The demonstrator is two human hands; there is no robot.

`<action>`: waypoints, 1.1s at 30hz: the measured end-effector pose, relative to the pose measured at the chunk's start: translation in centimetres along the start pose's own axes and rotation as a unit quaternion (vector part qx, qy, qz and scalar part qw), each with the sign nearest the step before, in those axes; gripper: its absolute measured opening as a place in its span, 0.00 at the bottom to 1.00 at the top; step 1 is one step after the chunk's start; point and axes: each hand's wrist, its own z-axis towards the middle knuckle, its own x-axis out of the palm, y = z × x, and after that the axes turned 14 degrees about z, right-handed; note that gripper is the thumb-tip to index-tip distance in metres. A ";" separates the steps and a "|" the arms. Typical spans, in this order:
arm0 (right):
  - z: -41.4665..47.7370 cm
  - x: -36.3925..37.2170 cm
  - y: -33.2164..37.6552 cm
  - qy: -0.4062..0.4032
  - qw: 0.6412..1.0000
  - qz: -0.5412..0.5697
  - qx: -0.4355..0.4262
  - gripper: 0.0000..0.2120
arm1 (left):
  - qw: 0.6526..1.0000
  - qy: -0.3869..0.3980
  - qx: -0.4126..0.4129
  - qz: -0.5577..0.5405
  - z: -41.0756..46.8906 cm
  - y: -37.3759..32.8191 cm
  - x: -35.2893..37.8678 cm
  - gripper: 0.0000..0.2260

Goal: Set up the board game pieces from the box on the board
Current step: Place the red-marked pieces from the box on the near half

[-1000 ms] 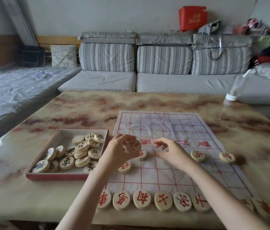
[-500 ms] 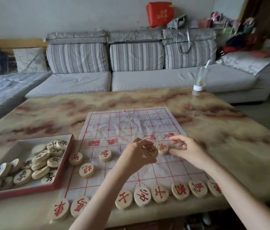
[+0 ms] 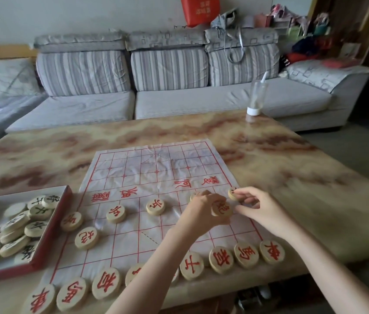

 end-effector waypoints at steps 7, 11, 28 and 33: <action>-0.1 0.0 -0.5 0.001 1.000 -0.014 -0.008 0.18 | 1.000 -0.006 0.004 0.018 0.2 0.1 1.3 0.26; -0.3 0.4 -0.6 0.002 1.000 -0.014 -0.006 0.19 | 1.000 -0.007 -0.002 0.025 0.2 0.0 1.5 0.26; -0.4 3.0 2.2 0.021 0.999 -0.027 -0.011 0.17 | 0.996 -0.080 -0.020 0.021 -3.2 3.0 -5.3 0.22; -0.2 5.3 4.2 0.032 0.998 -0.037 -0.028 0.17 | 0.992 -0.105 -0.054 0.039 -6.2 6.2 -8.6 0.22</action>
